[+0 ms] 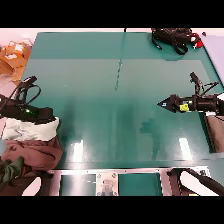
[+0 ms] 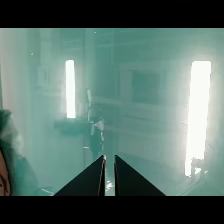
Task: Fold the shirts.
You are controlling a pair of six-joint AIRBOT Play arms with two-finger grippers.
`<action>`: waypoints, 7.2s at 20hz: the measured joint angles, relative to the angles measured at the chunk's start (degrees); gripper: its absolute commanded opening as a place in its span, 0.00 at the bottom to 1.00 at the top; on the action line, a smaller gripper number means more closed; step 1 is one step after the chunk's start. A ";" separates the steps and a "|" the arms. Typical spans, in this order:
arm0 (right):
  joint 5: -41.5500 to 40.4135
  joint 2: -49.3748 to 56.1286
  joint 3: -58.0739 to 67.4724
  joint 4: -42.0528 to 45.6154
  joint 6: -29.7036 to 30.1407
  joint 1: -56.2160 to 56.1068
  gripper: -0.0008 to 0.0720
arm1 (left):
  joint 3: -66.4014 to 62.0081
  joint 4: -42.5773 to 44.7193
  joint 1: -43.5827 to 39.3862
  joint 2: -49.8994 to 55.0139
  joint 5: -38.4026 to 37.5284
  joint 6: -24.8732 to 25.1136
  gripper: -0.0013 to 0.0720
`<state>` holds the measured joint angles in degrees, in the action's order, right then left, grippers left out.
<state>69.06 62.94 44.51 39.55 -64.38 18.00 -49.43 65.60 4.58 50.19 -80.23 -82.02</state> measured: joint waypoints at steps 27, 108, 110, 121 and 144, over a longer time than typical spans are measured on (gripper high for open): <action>-1.44 0.09 -0.02 -0.52 0.07 0.00 0.04 | 14.10 30.03 4.31 2.19 17.86 -0.37 0.04; -34.67 -1.27 13.38 -11.32 4.00 -24.72 0.04 | -50.23 -27.19 -8.09 31.85 17.79 16.00 0.04; -38.03 7.69 13.73 -11.72 4.74 -27.63 0.04 | -49.51 -27.52 -8.63 38.86 18.49 15.93 0.05; -17.29 22.69 21.07 -10.64 5.70 -10.10 0.47 | -52.35 -27.93 0.35 50.60 2.67 6.93 0.91; -15.26 32.83 13.35 -11.08 6.05 -4.42 0.41 | -17.42 -11.78 4.85 46.29 2.27 -0.68 0.90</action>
<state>53.80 95.77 57.87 28.47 -58.33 13.58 -66.85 53.82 9.43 96.49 -77.95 -82.70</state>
